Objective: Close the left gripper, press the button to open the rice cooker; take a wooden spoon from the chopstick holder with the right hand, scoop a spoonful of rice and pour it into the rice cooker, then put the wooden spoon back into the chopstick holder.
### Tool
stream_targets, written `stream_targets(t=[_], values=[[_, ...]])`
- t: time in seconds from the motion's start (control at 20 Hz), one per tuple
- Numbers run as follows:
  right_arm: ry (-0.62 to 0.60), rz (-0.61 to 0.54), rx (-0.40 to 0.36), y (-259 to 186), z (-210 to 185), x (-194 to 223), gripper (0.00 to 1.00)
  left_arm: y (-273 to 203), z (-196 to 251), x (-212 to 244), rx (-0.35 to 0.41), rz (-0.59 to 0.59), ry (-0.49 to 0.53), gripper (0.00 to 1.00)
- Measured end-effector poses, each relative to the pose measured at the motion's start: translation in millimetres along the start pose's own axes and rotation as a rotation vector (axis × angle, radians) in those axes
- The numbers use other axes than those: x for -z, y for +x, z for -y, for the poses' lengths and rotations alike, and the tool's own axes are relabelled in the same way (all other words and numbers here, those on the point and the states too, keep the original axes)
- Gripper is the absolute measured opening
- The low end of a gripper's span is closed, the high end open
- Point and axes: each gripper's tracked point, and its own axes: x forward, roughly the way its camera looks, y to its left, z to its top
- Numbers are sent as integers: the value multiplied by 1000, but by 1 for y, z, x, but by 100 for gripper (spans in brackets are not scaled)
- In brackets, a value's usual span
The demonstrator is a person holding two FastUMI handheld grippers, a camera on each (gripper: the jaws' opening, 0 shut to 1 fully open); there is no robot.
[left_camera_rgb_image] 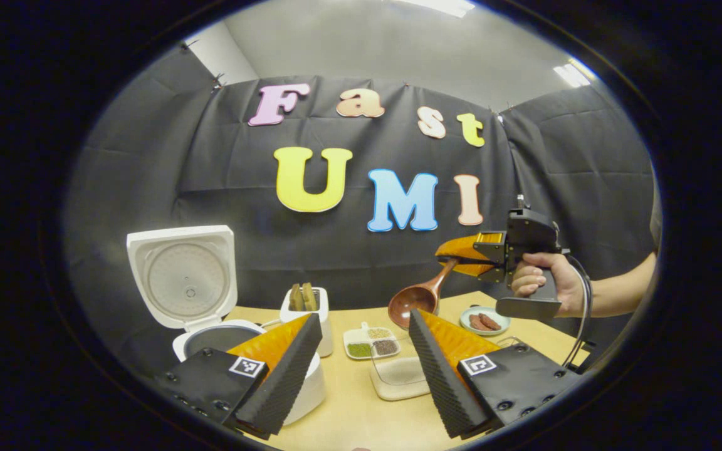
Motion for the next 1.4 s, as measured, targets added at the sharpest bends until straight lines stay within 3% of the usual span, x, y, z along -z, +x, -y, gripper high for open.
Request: stream_targets(t=[0.9, 1.4], values=[[10, 215, 258, -144, 146, -96, 7, 38, 74, -16, 49, -7, 9, 97], [-202, 189, 472, -179, 199, -80, 7, 37, 87, -9, 53, -43, 15, 98]])
